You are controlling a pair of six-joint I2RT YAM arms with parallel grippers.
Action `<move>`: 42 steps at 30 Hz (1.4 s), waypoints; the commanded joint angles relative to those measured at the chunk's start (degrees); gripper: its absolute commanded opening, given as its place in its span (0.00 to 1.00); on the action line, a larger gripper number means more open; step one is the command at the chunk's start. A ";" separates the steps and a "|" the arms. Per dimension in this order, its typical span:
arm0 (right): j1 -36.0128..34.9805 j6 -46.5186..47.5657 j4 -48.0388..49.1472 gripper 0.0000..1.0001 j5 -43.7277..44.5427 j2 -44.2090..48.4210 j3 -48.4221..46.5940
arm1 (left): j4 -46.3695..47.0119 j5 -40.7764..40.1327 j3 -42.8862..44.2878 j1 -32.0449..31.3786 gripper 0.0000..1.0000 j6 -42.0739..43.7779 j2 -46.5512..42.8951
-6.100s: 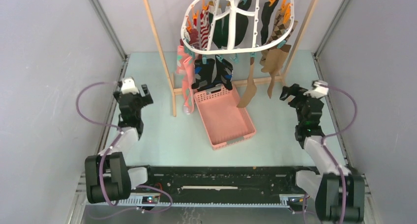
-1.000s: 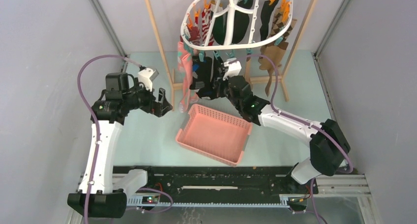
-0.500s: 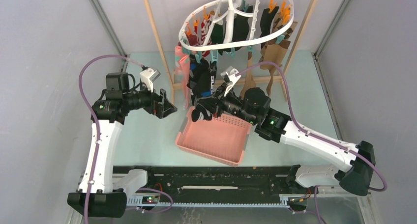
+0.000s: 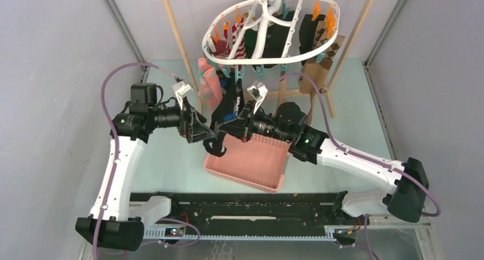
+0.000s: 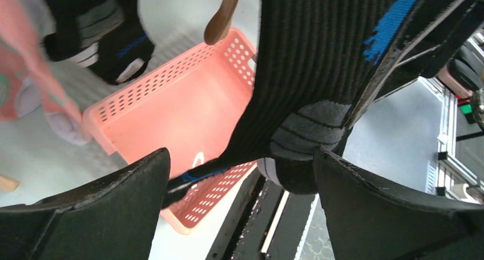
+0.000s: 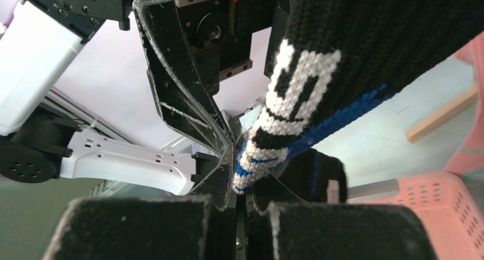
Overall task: Remove the socks clipped to the hanger
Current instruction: Remove the sock from the hanger.
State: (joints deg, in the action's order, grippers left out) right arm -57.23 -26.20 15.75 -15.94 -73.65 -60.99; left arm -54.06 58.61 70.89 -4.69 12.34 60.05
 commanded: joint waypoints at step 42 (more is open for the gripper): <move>7.39 5.25 -13.62 0.82 28.97 -4.35 -19.56 | 18.18 -13.09 -5.43 -4.85 0.00 -14.40 -1.25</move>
State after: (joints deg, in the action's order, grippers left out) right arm -50.83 -24.97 1.83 10.76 -74.43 -75.31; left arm -37.87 47.66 65.69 -8.88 -0.73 59.53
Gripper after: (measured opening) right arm 0.812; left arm 0.009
